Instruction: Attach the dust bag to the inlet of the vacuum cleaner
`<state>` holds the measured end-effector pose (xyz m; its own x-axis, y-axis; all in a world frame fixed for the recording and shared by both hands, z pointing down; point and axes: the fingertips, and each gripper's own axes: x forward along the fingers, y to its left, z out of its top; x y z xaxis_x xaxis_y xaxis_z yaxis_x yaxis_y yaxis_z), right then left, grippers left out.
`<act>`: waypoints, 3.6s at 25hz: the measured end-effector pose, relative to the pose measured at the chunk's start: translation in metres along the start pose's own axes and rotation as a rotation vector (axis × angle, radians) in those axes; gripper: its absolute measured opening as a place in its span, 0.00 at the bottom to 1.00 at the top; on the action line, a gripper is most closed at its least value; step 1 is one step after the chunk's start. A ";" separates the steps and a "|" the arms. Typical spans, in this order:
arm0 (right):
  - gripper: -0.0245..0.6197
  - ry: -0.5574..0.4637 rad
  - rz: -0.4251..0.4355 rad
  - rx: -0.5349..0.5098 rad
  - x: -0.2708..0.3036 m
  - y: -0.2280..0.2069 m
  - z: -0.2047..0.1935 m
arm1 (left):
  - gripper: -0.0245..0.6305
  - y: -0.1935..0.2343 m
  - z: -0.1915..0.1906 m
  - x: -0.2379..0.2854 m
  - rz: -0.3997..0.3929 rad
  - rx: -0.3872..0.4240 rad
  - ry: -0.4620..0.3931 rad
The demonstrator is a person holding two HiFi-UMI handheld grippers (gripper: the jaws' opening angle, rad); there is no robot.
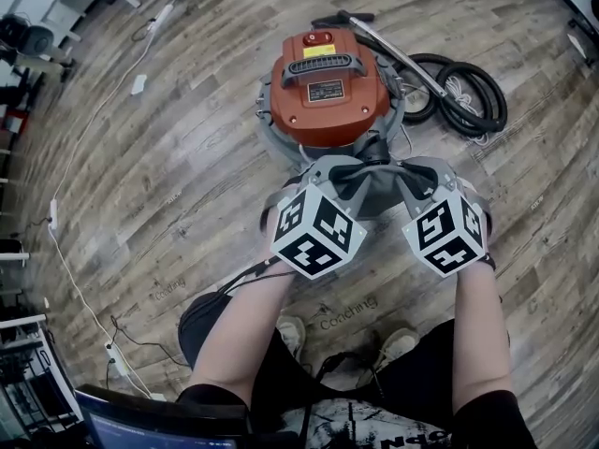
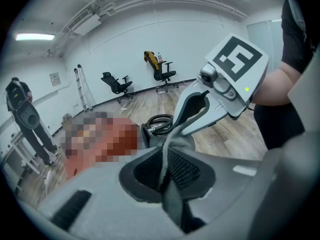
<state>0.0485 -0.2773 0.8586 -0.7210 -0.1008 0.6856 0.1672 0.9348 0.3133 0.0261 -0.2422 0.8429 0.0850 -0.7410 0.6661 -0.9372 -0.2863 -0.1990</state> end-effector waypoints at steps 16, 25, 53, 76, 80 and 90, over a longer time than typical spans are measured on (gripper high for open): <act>0.12 -0.115 -0.017 -0.091 -0.008 0.006 0.026 | 0.11 0.007 -0.027 0.003 0.038 -0.119 -0.013; 0.12 -0.040 0.005 -0.013 -0.001 -0.001 -0.003 | 0.10 0.002 0.005 0.001 0.051 0.017 -0.035; 0.12 -0.138 -0.024 -0.065 -0.009 0.003 0.018 | 0.11 0.003 -0.016 -0.003 0.053 -0.079 -0.097; 0.13 -0.099 -0.072 -0.019 -0.007 -0.001 0.011 | 0.10 0.003 -0.007 -0.002 0.034 -0.064 -0.085; 0.14 -0.099 -0.056 -0.014 -0.008 -0.001 0.012 | 0.11 0.001 -0.009 -0.003 0.052 -0.022 -0.073; 0.30 -0.237 0.034 0.071 -0.036 -0.002 0.033 | 0.26 0.005 0.009 -0.040 0.038 -0.096 -0.226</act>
<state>0.0520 -0.2642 0.8119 -0.8548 0.0059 0.5189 0.1525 0.9587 0.2403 0.0206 -0.2191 0.8087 0.1128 -0.8700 0.4799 -0.9681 -0.2051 -0.1443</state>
